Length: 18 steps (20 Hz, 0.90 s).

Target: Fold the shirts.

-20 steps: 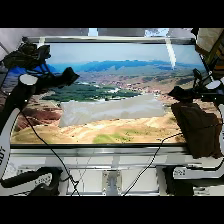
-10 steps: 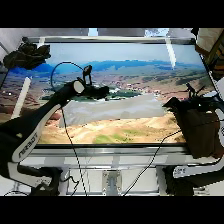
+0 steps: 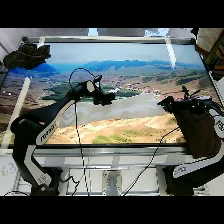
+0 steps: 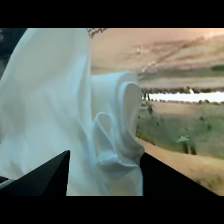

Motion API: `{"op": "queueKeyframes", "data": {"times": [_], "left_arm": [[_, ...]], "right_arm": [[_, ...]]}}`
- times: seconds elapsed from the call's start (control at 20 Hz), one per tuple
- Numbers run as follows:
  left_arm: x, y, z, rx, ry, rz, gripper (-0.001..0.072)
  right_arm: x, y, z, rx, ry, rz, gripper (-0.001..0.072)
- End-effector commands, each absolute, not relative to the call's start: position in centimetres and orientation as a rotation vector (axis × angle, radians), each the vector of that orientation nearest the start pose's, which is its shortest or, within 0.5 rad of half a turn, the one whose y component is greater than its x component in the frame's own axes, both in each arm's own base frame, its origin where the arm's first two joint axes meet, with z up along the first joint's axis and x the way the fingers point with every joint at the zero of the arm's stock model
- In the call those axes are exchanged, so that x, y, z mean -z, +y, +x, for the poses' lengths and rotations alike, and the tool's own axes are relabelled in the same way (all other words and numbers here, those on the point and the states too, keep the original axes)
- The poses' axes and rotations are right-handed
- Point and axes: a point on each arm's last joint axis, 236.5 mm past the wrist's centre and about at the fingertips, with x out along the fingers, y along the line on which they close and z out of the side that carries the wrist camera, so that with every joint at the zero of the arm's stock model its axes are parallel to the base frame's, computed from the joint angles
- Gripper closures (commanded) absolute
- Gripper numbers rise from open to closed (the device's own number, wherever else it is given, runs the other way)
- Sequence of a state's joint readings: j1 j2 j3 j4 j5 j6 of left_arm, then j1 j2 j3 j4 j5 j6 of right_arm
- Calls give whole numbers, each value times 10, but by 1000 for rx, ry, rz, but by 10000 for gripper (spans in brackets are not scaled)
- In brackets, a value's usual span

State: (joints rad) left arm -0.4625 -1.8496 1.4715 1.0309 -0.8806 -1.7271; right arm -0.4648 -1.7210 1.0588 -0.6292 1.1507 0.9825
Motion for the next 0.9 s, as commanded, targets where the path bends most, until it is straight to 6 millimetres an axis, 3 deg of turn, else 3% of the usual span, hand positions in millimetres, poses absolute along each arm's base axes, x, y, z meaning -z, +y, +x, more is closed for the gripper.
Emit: {"op": "queueKeyframes", "data": {"times": [0.0,0.2,0.65,0.75,0.85], "left_arm": [[125,-312,402,390,1512,-392,699],[141,-313,395,374,1560,-416,699],[139,-317,395,378,1560,-441,699],[139,-317,396,377,1557,-442,699],[139,-318,396,379,1559,-449,699]], "right_arm": [[103,-1,412,-360,1215,948,205],[94,9,407,-411,1227,977,206],[92,12,406,-417,1238,1001,224],[95,11,405,-393,1250,1013,314],[95,15,406,-400,1255,1003,521]]}}
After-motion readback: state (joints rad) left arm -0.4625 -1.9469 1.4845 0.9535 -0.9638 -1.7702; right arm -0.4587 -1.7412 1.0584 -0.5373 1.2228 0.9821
